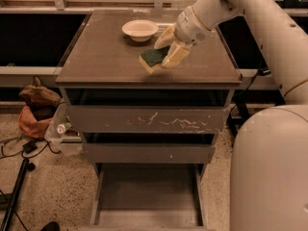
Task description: Place sponge into bottom drawer
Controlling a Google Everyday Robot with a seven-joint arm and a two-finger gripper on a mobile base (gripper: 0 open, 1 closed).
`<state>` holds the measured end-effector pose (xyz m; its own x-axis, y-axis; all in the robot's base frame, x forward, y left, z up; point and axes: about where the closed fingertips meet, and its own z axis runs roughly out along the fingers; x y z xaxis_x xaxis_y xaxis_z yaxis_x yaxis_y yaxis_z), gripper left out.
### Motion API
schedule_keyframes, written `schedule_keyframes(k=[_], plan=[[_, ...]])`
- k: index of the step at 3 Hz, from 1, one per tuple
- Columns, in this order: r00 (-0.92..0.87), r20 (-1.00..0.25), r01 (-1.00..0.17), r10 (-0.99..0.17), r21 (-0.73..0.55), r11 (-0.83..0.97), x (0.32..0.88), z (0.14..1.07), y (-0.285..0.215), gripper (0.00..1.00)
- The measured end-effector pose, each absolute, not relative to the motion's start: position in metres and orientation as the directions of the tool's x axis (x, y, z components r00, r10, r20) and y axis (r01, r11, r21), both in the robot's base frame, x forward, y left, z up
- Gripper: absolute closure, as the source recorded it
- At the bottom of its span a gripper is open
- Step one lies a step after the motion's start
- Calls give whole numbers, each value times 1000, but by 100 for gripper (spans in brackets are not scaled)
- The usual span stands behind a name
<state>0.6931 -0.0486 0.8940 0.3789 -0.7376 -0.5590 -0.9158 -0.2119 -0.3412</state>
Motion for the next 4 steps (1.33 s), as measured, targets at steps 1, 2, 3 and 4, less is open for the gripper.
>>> schedule_keyframes(k=[1,2,3,4], plan=[[376,-575,-919,-727,-333,-211,682,883,-45,100],[374,-603,-915,-704,-362,-176,650,885,-41,100],[340,-639,-935,-690,-311,-173,614,852,-26,100],[265,-674,-964,-690,-183,-192,575,796,-10,100]])
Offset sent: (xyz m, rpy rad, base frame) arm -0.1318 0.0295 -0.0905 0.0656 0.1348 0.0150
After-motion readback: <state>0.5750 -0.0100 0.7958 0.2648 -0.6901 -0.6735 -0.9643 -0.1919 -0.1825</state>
